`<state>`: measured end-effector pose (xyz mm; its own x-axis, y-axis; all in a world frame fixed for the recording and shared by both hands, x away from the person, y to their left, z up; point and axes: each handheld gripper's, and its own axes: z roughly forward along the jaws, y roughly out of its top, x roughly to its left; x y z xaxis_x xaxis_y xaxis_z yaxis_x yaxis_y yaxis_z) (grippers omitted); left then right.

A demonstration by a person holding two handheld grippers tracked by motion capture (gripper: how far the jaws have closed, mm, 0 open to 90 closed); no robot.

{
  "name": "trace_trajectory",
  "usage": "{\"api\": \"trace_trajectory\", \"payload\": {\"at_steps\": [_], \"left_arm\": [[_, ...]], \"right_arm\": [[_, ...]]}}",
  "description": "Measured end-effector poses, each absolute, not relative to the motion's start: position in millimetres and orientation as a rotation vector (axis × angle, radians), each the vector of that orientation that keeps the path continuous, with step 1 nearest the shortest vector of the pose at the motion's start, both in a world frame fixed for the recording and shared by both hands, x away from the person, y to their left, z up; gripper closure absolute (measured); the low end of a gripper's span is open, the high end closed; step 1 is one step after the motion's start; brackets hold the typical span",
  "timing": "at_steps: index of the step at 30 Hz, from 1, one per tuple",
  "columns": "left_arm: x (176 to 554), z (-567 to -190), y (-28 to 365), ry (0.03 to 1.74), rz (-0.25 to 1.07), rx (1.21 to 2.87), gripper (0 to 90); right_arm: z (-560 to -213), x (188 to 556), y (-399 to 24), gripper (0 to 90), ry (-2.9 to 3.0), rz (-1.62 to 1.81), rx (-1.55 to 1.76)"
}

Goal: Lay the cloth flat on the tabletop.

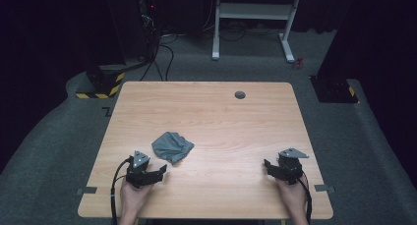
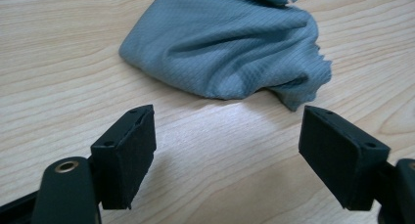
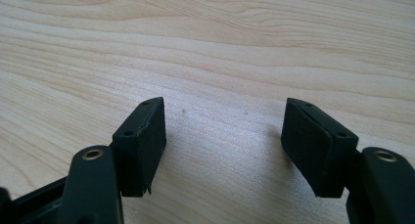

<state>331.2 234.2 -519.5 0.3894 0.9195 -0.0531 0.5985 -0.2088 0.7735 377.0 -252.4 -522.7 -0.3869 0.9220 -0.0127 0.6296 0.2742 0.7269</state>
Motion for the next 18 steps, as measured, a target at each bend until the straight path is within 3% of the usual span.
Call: {"api": "trace_trajectory", "payload": {"at_steps": [18], "left_arm": [[347.5,-511.8,213.5,1.252,0.506,1.954,23.7]], "right_arm": [[-522.7,376.9,-251.4,33.3,2.124,0.905,1.390]]}}
